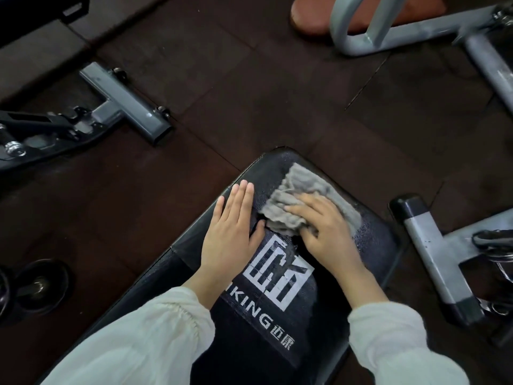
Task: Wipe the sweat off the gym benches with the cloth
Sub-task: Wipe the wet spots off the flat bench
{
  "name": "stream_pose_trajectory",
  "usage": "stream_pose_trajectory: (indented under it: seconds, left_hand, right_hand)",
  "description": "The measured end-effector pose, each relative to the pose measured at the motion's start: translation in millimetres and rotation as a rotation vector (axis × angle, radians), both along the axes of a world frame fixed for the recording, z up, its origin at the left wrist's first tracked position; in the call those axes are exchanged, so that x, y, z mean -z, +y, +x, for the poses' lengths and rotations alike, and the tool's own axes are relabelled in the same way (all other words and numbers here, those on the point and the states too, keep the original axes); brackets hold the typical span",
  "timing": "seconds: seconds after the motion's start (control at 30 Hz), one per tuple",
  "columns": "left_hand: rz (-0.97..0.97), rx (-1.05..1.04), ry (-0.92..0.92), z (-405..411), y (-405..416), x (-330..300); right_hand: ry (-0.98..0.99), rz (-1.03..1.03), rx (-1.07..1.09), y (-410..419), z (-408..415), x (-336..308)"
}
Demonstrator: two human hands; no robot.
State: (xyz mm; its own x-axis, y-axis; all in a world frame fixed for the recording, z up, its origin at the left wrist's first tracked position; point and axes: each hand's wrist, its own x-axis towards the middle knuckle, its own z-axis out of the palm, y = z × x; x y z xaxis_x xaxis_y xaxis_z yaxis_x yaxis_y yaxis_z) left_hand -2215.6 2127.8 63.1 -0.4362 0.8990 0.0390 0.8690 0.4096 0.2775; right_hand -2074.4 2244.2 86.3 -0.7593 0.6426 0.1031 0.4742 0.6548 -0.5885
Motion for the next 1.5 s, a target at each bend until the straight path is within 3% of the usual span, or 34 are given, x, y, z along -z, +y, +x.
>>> stream_pose_trajectory:
  seconds: [0.2, 0.27, 0.43, 0.57, 0.73, 0.97, 1.1, 1.23, 1.3, 1.5]
  left_hand:
    - [-0.026, 0.005, 0.03, 0.9, 2.9, -0.6]
    - [-0.026, -0.006, 0.016, 1.8, 3.9, -1.7]
    - [-0.017, 0.056, 0.049, 14.1, 18.2, -8.4]
    - [-0.032, 0.136, 0.065, 29.3, 28.9, -7.1]
    - [-0.026, 0.154, 0.094, 27.4, 25.7, -1.8]
    - [-0.004, 0.143, 0.102, 29.3, 23.9, 2.0]
    - [0.01, 0.154, 0.095, 27.3, 24.0, 2.4]
    - [0.011, 0.147, 0.1, 27.8, 24.7, 1.6]
    - [0.011, 0.138, 0.09, 29.3, 24.5, 2.0]
    - [-0.021, 0.132, 0.085, 31.0, 24.3, 0.7]
  right_hand:
    - [-0.009, -0.05, 0.613, 20.3, 1.7, 5.4]
    - [-0.011, -0.064, 0.603, 20.0, -17.8, 3.6]
    - [-0.046, -0.042, 0.348, -5.9, 2.7, 1.1]
    - [-0.053, 0.051, 0.56, -23.6, 42.9, 8.0]
    - [-0.003, 0.033, 0.718, 15.1, 18.2, 9.4]
    - [-0.034, -0.038, 0.444, 3.6, 11.6, 6.0]
    - [0.029, -0.015, 0.71, -22.0, 47.7, 4.8]
    - [0.061, -0.115, 0.963, 1.8, 29.7, -1.1]
    - [0.029, -0.1, 0.895, 21.9, 13.3, -0.5]
    - [-0.042, -0.048, 0.344, -1.1, 48.1, 1.7]
